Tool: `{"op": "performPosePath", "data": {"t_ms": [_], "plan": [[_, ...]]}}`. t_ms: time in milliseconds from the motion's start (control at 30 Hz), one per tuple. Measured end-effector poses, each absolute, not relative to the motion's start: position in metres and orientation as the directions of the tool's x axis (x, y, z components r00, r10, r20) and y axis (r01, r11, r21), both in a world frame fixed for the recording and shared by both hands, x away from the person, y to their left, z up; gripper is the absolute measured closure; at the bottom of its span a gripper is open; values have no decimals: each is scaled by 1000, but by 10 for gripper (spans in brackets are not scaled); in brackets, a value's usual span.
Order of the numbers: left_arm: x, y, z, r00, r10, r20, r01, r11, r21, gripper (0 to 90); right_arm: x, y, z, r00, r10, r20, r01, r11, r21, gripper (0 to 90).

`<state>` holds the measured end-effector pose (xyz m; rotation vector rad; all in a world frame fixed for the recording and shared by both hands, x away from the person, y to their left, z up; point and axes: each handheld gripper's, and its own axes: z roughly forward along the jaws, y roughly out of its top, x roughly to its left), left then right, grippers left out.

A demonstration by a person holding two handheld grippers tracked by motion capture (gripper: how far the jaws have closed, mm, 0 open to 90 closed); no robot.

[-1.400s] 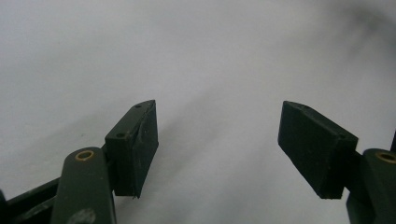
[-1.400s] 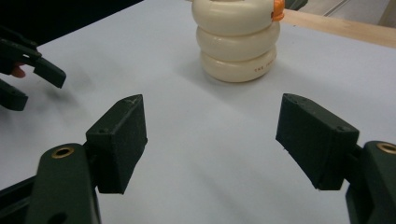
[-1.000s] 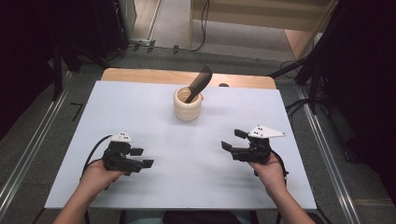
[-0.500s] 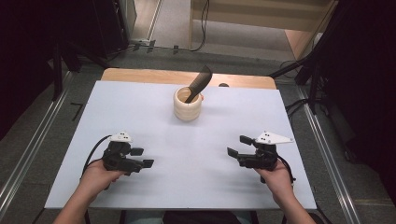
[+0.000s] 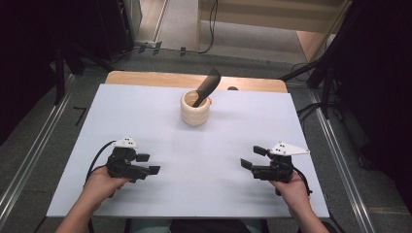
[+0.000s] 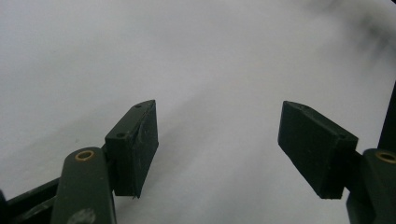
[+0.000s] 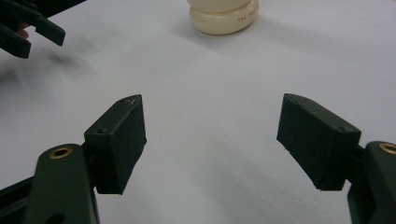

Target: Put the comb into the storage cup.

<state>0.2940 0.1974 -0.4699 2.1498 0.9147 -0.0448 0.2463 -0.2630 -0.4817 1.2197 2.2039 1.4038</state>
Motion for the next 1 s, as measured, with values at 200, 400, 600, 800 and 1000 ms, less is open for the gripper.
{"op": "performPosePath", "data": {"t_ms": [200, 400, 600, 800, 1000], "plan": [[294, 197, -470, 743, 592, -313, 622, -435, 651, 293, 248, -260, -483, -625, 753, 207, 508, 190, 840, 218], [294, 198, -470, 743, 590, -315, 621, -434, 652, 293, 249, -260, -484, -626, 753, 205, 508, 194, 840, 219], [294, 198, -470, 744, 589, -316, 621, -434, 652, 293, 249, -261, -483, -623, 755, 204, 507, 191, 840, 218], [294, 197, -470, 744, 589, -315, 621, -435, 652, 293, 250, -262, -482, -626, 758, 184, 499, 208, 841, 219], [295, 198, -469, 741, 594, -314, 623, -434, 651, 293, 251, -263, -484, -631, 755, 180, 510, 229, 829, 182]]}}
